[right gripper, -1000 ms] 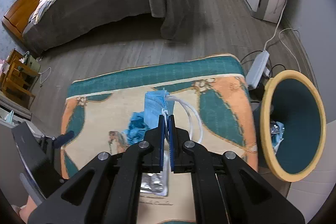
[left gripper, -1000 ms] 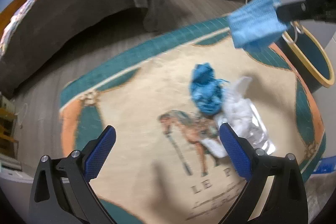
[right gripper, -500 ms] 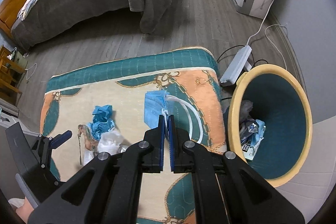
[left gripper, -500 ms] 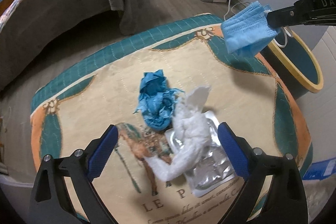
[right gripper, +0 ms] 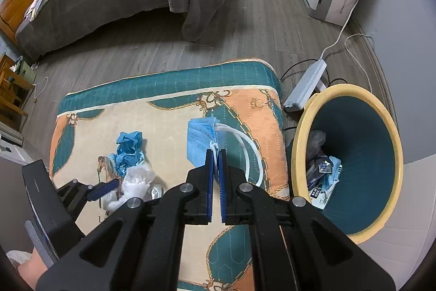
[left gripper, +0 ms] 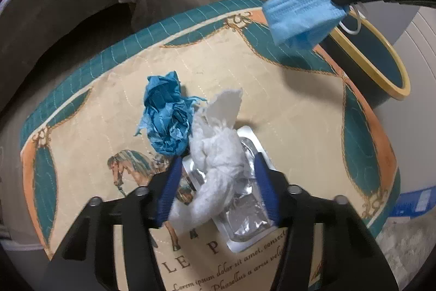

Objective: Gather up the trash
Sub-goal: 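Grasp a blue face mask with the right tool while the left tool grasps a white tissue, then carry the mask and tissue with both tools over the bin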

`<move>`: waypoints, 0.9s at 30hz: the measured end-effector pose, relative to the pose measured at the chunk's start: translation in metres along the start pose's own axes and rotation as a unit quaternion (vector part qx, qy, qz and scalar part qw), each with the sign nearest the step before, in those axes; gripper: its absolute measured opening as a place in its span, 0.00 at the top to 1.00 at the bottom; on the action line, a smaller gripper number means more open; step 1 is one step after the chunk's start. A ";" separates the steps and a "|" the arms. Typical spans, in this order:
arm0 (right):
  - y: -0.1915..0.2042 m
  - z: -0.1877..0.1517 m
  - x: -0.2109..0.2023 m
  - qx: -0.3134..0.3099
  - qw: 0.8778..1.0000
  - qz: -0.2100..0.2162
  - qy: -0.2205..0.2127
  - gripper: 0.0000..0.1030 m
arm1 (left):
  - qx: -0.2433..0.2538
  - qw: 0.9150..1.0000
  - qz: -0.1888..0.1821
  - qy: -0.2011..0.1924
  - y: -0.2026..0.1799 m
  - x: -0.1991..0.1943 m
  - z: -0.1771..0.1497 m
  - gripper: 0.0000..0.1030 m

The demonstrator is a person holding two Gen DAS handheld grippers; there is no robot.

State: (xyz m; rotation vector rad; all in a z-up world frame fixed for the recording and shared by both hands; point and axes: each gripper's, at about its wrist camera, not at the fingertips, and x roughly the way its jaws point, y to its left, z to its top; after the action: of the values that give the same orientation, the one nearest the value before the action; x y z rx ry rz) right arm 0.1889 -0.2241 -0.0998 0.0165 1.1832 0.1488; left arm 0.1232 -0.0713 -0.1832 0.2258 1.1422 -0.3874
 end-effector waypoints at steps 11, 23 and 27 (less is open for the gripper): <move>0.002 0.001 -0.002 -0.004 1.000 0.000 -0.004 0.97 | 0.035 0.999 0.012 -0.038 -0.012 -0.020 0.002 0.73; -0.009 0.005 -0.022 0.008 0.999 0.018 -0.028 0.97 | 0.029 0.992 0.016 -0.125 -0.016 -0.076 0.029 0.73; -0.019 0.006 -0.030 0.016 0.999 0.022 -0.039 0.97 | 0.021 0.989 0.014 -0.147 -0.008 -0.086 0.041 0.73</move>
State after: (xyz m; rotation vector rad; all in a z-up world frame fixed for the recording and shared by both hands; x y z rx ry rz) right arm 0.1856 -0.2461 -0.0718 0.0749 1.1071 0.1663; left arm 0.1233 -0.0777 -0.0882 0.2145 0.8413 -0.4051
